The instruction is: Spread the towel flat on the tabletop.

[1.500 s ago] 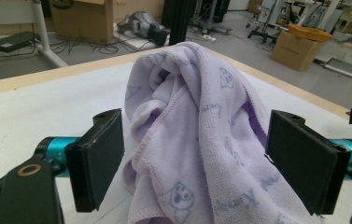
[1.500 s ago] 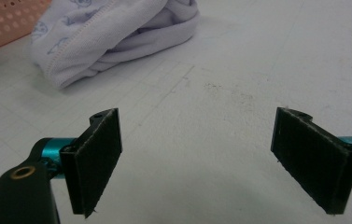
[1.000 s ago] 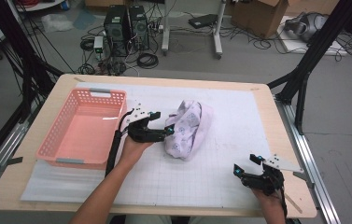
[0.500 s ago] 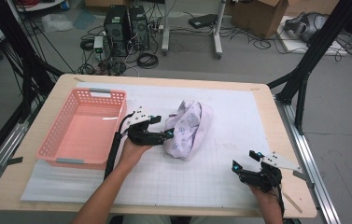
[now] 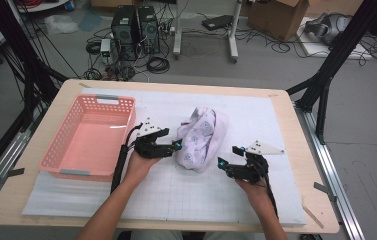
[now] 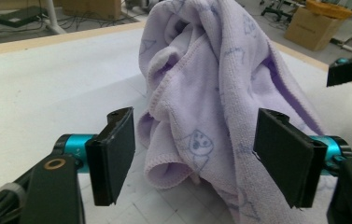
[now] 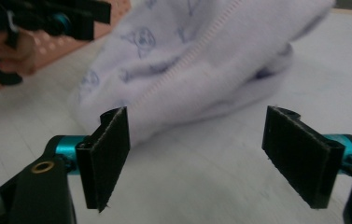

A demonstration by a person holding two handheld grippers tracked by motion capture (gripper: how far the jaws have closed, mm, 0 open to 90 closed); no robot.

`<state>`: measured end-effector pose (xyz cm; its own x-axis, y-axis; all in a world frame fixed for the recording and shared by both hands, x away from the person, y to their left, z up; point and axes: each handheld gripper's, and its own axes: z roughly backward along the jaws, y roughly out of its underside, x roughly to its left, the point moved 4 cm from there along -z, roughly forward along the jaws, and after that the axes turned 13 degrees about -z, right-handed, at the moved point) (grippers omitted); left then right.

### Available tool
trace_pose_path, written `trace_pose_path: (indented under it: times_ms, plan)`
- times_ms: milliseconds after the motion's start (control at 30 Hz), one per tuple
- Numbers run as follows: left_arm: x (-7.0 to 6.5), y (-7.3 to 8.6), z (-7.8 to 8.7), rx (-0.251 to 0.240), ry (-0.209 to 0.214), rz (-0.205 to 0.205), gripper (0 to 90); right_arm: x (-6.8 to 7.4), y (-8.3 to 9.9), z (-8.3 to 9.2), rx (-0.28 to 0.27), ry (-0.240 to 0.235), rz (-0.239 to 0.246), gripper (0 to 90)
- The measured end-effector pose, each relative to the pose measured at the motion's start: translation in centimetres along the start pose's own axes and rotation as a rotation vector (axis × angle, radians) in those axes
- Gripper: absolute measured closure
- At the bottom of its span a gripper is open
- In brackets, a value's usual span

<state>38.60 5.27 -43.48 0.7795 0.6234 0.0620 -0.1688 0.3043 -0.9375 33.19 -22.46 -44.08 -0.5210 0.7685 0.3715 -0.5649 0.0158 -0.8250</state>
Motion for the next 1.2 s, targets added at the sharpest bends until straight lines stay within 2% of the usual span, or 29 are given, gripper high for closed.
trace_pose_path:
  times_ms: [67, 167, 200, 267, 300, 367, 400, 467, 533, 633, 700, 767, 867, 967, 1067, 1167, 1200]
  plan:
    - [0.1, 0.0, 0.1, -0.006, 0.0, -0.005, 35.4, 0.5, -0.6, -1.3, 0.01, -0.014, -0.029, 26.8]
    - [0.1, 0.0, 0.2, -0.005, 0.007, -0.006, 38.6, 1.5, -0.9, -3.4, 0.045, -0.009, -0.003, 41.4]
    - [0.2, 0.0, 0.3, -0.01, 0.006, -0.002, 38.9, 1.7, -0.8, -3.9, 0.069, 0.011, 0.011, 50.9]
    - [0.3, -0.1, 0.4, -0.011, 0.005, 0.001, 39.0, 1.8, -0.1, -5.0, 0.153, 0.104, 0.068, 78.2]
    - [0.3, -0.1, 0.5, -0.013, 0.008, 0.001, 39.0, 1.7, 0.0, -5.0, 0.166, 0.132, 0.081, 83.9]
    - [0.3, -0.1, 0.5, -0.015, 0.009, -0.001, 38.8, 1.5, 0.0, -4.8, 0.158, 0.139, 0.077, 85.1]
    - [0.3, -0.1, 0.5, -0.015, 0.01, -0.002, 38.3, 1.3, -0.3, -3.7, 0.126, 0.126, 0.073, 85.7]
    - [0.3, 0.0, 0.5, -0.013, 0.016, -0.002, 38.3, 1.0, -0.6, -2.5, 0.097, 0.115, 0.073, 85.7]
    - [0.3, -0.1, 0.6, -0.015, 0.019, -0.004, 38.3, 0.5, -0.7, -1.5, 0.104, 0.12, 0.076, 85.7]
    - [0.1, -0.2, 0.7, -0.026, 0.029, -0.008, 41.2, -0.5, -0.6, 0.2, 0.09, 0.134, 0.056, 85.6]
    - [0.1, -0.3, 0.7, -0.034, 0.041, -0.016, 45.2, -1.3, -0.6, 1.7, 0.051, 0.141, 0.028, 85.3]
    - [-0.1, -0.3, 0.6, -0.035, 0.049, -0.023, 46.8, -2.3, -0.5, 3.3, 0.008, 0.169, 0.008, 85.3]
    - [-0.3, -0.4, 0.4, -0.041, 0.059, -0.021, 47.2, -4.3, -0.4, 5.6, -0.032, 0.233, -0.048, 85.3]
    - [-0.7, -0.4, 0.3, -0.042, 0.068, -0.028, 45.2, -6.2, 0.0, 7.4, -0.069, 0.328, -0.097, 84.5]
    - [-1.0, -0.4, 0.2, -0.038, 0.085, -0.03, 45.4, -7.4, 1.2, 8.0, -0.061, 0.388, -0.126, 77.8]
    - [-1.1, -0.5, 0.1, -0.036, 0.09, -0.035, 48.8, -8.1, 2.0, 8.5, -0.09, 0.399, -0.143, 67.8]
    - [-1.1, -0.5, 0.1, -0.036, 0.095, -0.038, 48.8, -8.1, 2.0, 8.5, -0.09, 0.399, -0.143, 67.8]
